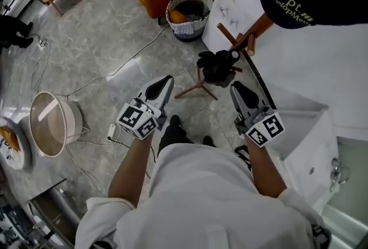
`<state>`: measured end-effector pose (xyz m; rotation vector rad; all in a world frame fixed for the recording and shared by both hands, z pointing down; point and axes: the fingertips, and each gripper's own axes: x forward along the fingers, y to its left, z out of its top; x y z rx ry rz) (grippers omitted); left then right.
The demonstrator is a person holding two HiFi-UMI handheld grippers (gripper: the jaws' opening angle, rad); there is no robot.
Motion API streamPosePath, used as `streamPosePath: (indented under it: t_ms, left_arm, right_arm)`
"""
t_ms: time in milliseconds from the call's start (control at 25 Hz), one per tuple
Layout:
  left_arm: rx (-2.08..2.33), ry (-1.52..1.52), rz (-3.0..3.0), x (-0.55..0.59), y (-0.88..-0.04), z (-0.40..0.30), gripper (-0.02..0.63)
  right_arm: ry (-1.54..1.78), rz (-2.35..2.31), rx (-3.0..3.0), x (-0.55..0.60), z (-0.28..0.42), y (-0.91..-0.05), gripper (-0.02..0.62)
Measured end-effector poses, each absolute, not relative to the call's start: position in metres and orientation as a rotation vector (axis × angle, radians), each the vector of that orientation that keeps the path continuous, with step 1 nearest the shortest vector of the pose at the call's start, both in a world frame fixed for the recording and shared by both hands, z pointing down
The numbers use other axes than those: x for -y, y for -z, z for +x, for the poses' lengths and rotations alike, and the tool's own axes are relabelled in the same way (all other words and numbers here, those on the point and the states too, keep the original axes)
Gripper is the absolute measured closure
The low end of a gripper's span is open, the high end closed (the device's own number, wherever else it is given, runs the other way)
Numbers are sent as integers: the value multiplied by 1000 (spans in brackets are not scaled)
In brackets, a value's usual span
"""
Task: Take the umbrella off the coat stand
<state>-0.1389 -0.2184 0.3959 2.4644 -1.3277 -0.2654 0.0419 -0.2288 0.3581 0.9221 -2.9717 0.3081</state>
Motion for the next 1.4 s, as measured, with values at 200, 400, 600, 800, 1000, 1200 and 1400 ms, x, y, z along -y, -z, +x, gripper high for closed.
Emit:
streamPosePath:
  t_ms: [200,400,600,800,1000,1200,1400]
  left_arm:
    - [1168,256,2522,243,-406,-137,591]
    - [998,252,2536,247,-418,-127,591]
    - [909,239,2567,247,-422,-111,591]
    - [900,222,2573,247,-430,-106,591]
    - [941,222,2545,245,-439,-105,591]
    - [957,201,2527,245,-445,-105,591]
    - [956,224,2519,256,-444,-98,591]
  right_arm:
    - [-295,1049,2909,239,38,-359,580]
    - [-319,1206,2859,242,41,-364,578]
    - [-333,1251,2843,243,39,-369,545]
    - [-325,1291,2832,255,40,-372,484]
    - [-338,1321,2805,272,46,-380,407]
    - [-359,1326,2795,290,47,-380,390]
    - [-401,1349,2787,309,45,-378,389]
